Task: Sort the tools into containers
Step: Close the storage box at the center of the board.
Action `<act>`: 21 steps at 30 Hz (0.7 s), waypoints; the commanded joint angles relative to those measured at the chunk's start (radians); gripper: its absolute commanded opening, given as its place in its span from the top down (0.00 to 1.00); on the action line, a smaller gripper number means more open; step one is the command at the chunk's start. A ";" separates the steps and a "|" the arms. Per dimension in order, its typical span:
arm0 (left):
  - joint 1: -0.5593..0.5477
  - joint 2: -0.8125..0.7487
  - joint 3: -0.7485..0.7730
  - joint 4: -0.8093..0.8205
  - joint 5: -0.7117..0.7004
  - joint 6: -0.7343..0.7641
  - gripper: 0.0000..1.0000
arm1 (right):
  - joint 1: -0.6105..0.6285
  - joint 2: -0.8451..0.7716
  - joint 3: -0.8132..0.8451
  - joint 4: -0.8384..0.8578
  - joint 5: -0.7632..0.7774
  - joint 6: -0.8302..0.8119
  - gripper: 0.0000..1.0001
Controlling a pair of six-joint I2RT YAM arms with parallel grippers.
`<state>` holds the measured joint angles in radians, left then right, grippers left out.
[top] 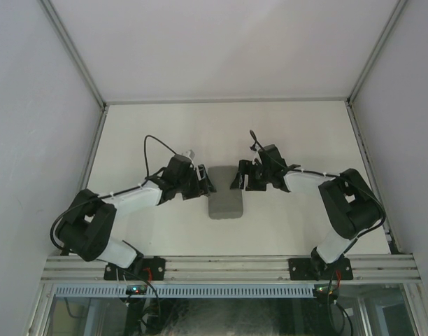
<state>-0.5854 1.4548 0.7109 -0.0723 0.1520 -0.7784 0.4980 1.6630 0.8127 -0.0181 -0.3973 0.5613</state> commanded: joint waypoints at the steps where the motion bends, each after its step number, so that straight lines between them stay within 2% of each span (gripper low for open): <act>1: -0.010 0.035 0.069 0.026 -0.016 -0.008 0.29 | 0.005 0.006 0.044 0.020 -0.001 0.012 0.27; 13: -0.034 0.067 0.114 -0.035 -0.054 0.004 0.40 | 0.005 0.009 0.048 0.004 0.004 0.002 0.34; 21: -0.055 0.068 0.153 -0.119 -0.110 0.017 0.42 | 0.006 0.013 0.047 0.002 0.007 0.003 0.36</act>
<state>-0.6273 1.5227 0.7956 -0.1448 0.0891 -0.7753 0.4980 1.6688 0.8276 -0.0196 -0.3985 0.5655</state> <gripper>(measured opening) 0.582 0.646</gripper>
